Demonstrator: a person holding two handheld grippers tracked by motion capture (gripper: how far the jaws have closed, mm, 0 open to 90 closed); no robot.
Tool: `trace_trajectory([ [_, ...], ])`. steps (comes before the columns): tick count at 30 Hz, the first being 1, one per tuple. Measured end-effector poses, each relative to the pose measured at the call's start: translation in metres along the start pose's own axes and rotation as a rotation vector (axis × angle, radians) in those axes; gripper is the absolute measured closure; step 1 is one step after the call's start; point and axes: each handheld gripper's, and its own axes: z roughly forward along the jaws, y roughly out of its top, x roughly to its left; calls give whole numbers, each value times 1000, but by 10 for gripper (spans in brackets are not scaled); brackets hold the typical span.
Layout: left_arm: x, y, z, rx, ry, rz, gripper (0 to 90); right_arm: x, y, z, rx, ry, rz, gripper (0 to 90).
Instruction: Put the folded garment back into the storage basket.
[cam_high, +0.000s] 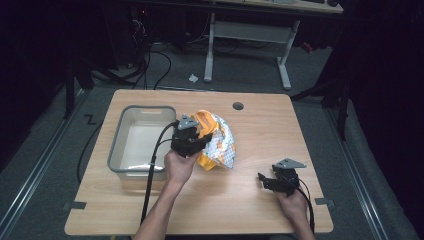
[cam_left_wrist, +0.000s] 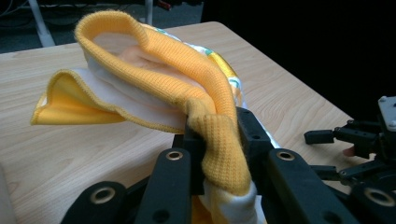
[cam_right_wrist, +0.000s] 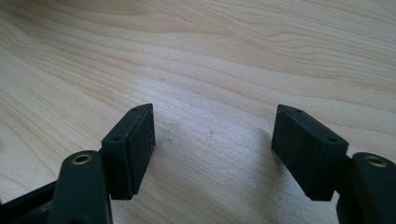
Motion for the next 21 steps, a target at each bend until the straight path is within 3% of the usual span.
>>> trace_trajectory([
  [14,9,9,-22,-15,10,13,774,0,0,0,0,0,0,305],
  [21,17,10,-31,-24,15,-2,774,0,0,0,0,0,0,305],
])
